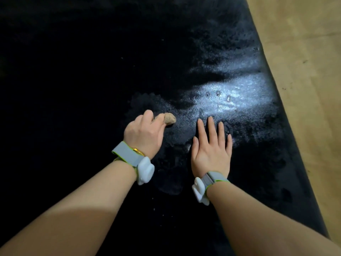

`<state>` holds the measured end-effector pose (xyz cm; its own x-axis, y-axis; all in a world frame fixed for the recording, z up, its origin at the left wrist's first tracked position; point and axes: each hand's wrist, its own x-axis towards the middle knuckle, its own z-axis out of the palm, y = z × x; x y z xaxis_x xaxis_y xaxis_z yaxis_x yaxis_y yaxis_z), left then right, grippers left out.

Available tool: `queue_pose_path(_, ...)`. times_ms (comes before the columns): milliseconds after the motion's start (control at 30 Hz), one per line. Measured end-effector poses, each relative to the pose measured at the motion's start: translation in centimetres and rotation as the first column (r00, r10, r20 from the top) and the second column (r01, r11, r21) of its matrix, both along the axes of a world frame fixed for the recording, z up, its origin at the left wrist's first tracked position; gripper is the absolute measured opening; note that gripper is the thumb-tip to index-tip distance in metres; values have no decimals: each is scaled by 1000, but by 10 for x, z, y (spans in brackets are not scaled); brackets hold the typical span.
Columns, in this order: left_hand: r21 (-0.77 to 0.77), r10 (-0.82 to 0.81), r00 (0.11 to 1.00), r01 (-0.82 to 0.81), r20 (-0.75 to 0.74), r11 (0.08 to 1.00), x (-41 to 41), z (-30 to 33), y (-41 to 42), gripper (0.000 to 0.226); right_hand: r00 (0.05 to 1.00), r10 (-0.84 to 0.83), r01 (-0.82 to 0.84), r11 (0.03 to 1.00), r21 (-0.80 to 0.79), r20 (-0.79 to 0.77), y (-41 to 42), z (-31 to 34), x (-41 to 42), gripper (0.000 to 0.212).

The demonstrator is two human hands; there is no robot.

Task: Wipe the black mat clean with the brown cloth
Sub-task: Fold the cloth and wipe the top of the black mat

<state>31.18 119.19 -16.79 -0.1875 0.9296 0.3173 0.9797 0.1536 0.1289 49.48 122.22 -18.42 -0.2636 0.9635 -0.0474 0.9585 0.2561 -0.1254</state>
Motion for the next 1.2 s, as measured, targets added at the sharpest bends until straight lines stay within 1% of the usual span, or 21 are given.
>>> queue_pose_path(67,4,-63,998,63,17,998,23,2,-14,20,1000,0,0,1000,0,-1,0,-1,-1,53)
queue_pose_path(167,-34,-257,966,258,17,966,38,5,-25,18,1000,-4,4,1000,17,-2,0,-1,0,52)
queue_pose_path(200,-66,-240,971,240,13,968,26,8,-19,19,1000,-5,5,1000,14,1,0,-1,0,52)
queue_pose_path(233,-99,-151,989,150,3,984,9,12,-12,19,1000,-8,8,1000,9,3,0,-2,0,52)
queue_pose_path(267,-120,14,1000,-14,1,993,-13,16,-5,19,1000,-8,8,1000,6,7,0,-1,0,52)
queue_pose_path(300,-143,213,977,-207,26,968,-37,19,0,20,1000,-7,7,1000,4,13,0,-1,0,53)
queue_pose_path(333,-162,407,910,-392,74,906,-59,21,2,21,1000,-9,9,1000,1,17,-1,-1,0,53)
queue_pose_path(367,-185,535,837,-511,117,839,-74,20,1,24,1000,-11,11,1000,-1,17,-1,-1,-1,53)
queue_pose_path(400,-193,588,796,-560,146,806,-78,17,0,28,1000,-13,13,1000,0,17,-1,-1,-1,53)
queue_pose_path(433,-180,571,808,-546,148,819,-70,14,-1,31,1000,-13,13,1000,-2,16,-1,-1,-1,53)
queue_pose_path(467,-157,499,855,-478,142,864,-53,13,-4,32,1000,-13,13,1000,-1,16,-1,-1,-1,53)
queue_pose_path(567,-123,157,973,-137,172,983,19,14,-25,23,1000,-18,18,1000,21,11,-1,-2,-2,53)
queue_pose_path(600,-121,57,985,-37,165,992,39,13,-35,19,1000,-18,18,1000,22,10,-1,-2,-2,52)
queue_pose_path(667,-113,-41,989,57,140,992,52,13,-43,14,1000,-23,23,999,24,9,0,-3,0,52)
queue_pose_path(700,-112,-38,992,52,122,992,44,12,-42,12,1000,-23,22,999,27,13,-1,-3,-1,52)
queue_pose_path(767,-142,101,991,-88,86,986,14,12,-35,10,1000,-19,19,1000,19,17,-1,-3,-2,53)
queue_pose_path(867,-189,433,890,-405,143,895,-39,15,-25,17,1000,-15,15,1000,-3,16,0,-2,-1,53)
queue_pose_path(933,-196,505,847,-474,165,859,-55,15,-24,21,1000,-13,13,1000,-7,21,0,-2,-1,53)
queue_pose_path(1033,-166,438,878,-411,190,896,-34,15,-24,21,1000,-13,14,1000,-15,24,0,-1,-1,53)
queue_pose_path(1133,-168,221,953,-189,205,968,17,13,-37,22,1000,-16,17,1000,-25,22,0,-1,0,53)
queue_pose_path(1200,-141,108,975,-82,196,987,36,11,-46,22,1000,-16,17,999,-38,15,1,-1,-1,54)
